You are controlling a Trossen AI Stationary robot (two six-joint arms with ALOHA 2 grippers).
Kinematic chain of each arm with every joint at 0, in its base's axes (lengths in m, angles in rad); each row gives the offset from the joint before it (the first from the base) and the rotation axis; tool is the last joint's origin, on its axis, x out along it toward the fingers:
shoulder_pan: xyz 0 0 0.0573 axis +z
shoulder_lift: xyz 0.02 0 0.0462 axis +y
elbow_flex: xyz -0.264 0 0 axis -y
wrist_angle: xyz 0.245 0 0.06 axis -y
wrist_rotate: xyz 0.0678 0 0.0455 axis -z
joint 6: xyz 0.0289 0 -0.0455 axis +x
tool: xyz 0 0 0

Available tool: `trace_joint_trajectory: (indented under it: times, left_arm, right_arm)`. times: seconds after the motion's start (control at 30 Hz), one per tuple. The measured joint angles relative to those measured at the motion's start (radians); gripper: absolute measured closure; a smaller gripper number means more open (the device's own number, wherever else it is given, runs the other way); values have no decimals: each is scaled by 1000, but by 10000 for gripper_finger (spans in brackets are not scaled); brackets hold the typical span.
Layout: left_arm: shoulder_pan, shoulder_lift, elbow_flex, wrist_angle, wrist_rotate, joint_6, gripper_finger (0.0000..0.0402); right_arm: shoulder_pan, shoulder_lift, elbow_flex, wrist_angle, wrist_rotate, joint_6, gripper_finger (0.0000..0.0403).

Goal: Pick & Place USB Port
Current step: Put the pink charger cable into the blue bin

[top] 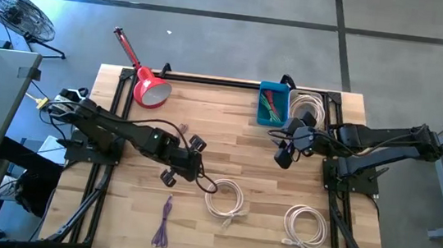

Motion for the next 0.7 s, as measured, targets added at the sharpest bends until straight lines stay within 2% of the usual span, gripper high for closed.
trace_joint_trajectory:
  times: [0.27,0.4,0.47,0.63,0.7]
  left_arm:
    - [0,0,0,53,75,-3,332]
    - [0,0,0,95,154,-36,332]
    - [0,0,0,111,139,-46,332]
    - [0,0,0,109,-4,-171,332]
    - [1,0,0,94,-21,-196,332]
  right_arm:
    - [0,0,0,0,1,0,226]
    - [0,0,0,-4,1,0,226]
    - [0,0,0,-7,1,0,226]
    - [0,0,0,-8,1,0,226]
    - [0,1,0,-9,1,0,226]
